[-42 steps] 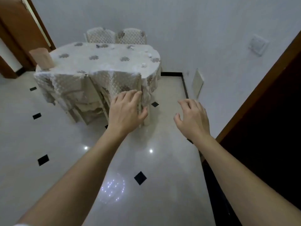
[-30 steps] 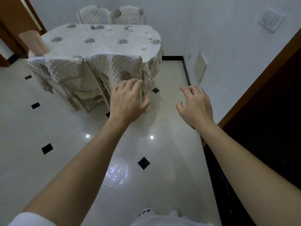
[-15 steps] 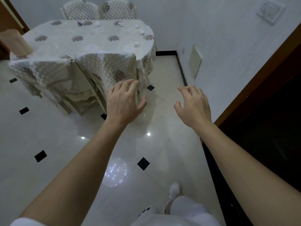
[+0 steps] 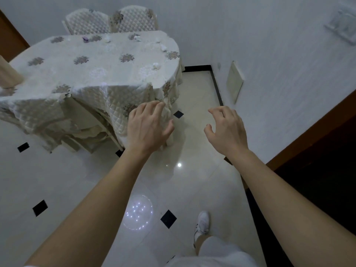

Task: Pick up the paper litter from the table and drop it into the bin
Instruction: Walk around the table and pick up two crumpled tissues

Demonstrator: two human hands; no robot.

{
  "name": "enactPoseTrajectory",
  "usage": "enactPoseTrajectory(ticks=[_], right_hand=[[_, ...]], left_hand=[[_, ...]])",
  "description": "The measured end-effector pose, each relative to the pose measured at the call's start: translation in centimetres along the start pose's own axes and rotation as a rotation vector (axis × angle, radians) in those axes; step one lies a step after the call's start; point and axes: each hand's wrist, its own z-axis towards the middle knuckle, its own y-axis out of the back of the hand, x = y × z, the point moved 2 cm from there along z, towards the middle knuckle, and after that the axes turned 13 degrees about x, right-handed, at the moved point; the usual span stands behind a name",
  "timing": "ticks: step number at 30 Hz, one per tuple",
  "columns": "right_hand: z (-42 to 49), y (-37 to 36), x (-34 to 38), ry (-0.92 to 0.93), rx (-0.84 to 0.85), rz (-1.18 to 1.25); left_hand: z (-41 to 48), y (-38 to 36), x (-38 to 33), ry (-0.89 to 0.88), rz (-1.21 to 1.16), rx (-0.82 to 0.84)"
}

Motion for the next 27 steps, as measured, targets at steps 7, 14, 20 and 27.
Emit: enactPoseTrajectory(ticks=[7,14,20,27], right_hand=[[11.9,1.0,-5.6,0.048,-0.002,-0.007],[19.8,-0.7,-9.0,0.081,0.031,0.020],[26.9,-3.1,-10.5,0.091,0.084,0.038],[38.8,-5.8,-11.2,0.113,0.060,0.036]], left_hand=[[11.9,-1.8,-1.0,0.071,0.025,0.036],[19.1,-3.8,-0.9,0.110,0.033,0.049],[25.4,-6.4,0.8,0.158,-0.009,0.047],[36.5,-9.9,4.6,0.150,-0.022,0.048]])
